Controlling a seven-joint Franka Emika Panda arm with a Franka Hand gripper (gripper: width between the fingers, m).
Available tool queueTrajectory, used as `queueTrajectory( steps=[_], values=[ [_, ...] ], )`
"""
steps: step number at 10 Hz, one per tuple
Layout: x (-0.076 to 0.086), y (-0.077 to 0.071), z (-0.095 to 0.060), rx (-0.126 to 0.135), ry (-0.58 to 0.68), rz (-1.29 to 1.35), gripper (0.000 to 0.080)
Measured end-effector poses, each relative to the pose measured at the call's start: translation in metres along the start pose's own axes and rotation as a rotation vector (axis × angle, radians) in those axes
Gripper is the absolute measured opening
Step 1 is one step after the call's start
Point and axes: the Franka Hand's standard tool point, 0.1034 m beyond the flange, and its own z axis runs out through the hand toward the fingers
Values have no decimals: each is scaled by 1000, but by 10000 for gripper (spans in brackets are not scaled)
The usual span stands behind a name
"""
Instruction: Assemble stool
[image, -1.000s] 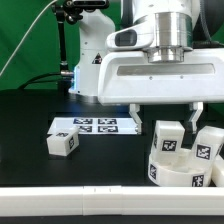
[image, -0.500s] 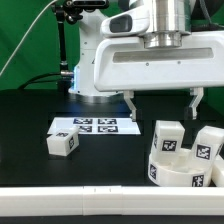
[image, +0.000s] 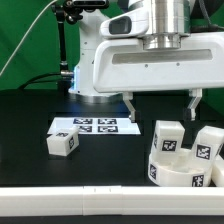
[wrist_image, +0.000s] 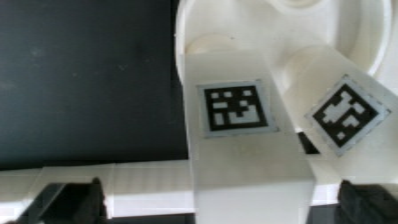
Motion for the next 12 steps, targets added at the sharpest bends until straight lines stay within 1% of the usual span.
queueTrajectory(
  steps=[1, 2, 3, 4, 6, 8, 10, 12],
  values=[
    [-4, 0, 1, 2, -37, 1, 648],
    [-9, 0, 3, 5, -111, 5, 648],
    [-11, 2, 4, 7, -185, 11, 648],
    [-10, 1, 6, 8, -216, 15, 648],
    [-11, -6, 9, 7, -207, 5, 648],
    [-8, -8, 12, 7, -206, 2, 648],
    [-9, -6, 14, 5, -208, -1, 648],
    [-8, -2, 14, 7, -207, -16, 387]
  ],
)
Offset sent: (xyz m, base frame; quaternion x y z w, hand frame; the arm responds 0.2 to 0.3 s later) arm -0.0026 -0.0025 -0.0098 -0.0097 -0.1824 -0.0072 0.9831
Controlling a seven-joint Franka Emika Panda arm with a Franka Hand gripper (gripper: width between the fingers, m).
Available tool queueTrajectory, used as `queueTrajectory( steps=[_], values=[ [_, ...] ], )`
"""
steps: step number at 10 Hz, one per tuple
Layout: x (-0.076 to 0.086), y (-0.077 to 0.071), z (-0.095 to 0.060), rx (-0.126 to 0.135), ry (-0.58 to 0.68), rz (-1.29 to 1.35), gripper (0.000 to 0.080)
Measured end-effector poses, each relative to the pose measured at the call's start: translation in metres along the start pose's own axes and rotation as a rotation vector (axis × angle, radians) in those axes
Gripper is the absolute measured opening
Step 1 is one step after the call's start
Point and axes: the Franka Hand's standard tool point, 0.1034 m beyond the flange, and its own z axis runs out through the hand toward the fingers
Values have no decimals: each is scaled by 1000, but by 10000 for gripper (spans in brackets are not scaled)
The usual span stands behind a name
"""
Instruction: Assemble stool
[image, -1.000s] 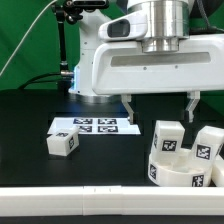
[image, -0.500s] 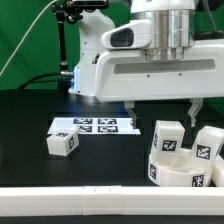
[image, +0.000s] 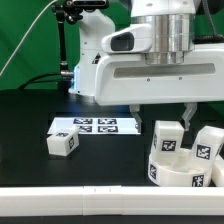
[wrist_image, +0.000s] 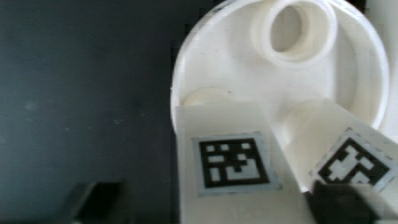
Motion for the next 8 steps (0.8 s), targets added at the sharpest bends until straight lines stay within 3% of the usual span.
queueTrajectory(
  steps=[1, 2, 5, 8],
  values=[
    [0, 0, 0, 0, 0, 1, 387],
    [0, 0, 0, 0, 0, 1, 335],
    [0, 0, 0, 1, 0, 23, 335],
    [-1, 0, 0, 10, 25, 304, 335]
  ],
)
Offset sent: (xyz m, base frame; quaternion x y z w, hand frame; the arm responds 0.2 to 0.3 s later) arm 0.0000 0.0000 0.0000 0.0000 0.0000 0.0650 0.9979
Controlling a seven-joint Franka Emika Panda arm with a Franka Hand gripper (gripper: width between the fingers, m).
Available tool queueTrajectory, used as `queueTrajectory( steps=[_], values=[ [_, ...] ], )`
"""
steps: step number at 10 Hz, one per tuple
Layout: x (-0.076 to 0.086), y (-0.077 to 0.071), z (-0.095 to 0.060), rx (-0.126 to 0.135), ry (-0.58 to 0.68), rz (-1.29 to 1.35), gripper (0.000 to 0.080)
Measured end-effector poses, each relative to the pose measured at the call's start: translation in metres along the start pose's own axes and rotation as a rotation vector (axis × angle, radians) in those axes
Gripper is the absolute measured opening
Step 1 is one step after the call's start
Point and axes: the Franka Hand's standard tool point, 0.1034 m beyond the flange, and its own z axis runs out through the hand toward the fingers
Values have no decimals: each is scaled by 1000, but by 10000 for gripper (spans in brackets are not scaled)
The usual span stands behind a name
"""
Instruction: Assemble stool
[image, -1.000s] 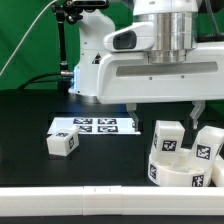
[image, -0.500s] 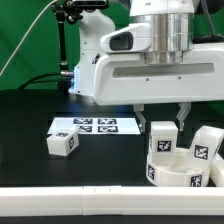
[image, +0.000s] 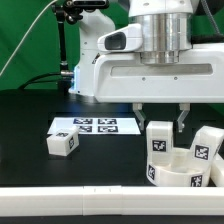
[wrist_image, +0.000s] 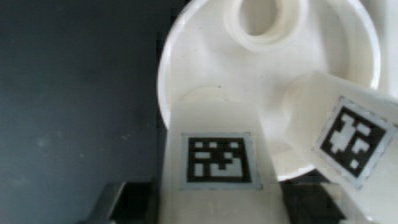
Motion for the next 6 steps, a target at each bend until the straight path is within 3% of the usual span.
queueTrajectory(
  steps=[4, 6],
  values=[
    [-3, -6, 1, 13, 9, 425, 337],
    [-3, -7, 1, 34, -4, 607, 337]
  ],
)
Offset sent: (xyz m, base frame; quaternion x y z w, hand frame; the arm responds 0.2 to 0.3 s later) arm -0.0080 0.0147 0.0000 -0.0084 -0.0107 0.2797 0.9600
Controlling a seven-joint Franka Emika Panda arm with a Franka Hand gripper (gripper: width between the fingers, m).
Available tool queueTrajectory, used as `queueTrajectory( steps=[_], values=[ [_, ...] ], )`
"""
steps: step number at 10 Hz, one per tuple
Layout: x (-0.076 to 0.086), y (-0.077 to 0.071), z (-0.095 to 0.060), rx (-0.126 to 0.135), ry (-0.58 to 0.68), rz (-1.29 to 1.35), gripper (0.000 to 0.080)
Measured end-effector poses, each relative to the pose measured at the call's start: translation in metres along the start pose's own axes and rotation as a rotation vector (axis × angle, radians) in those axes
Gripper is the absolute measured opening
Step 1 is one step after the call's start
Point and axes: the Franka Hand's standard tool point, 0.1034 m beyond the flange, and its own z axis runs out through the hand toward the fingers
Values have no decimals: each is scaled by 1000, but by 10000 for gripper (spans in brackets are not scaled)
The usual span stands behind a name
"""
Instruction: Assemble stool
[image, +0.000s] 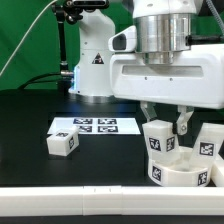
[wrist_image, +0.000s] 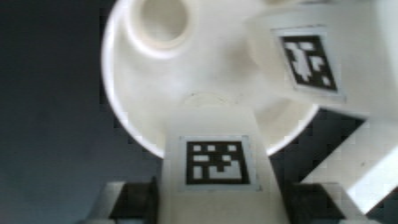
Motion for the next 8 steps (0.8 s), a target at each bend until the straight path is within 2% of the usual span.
queueTrajectory(
  steps=[3, 8],
  values=[
    [-1, -2, 0, 24, -6, 215, 337],
    [-4, -4, 1, 32, -24, 495, 337]
  ],
)
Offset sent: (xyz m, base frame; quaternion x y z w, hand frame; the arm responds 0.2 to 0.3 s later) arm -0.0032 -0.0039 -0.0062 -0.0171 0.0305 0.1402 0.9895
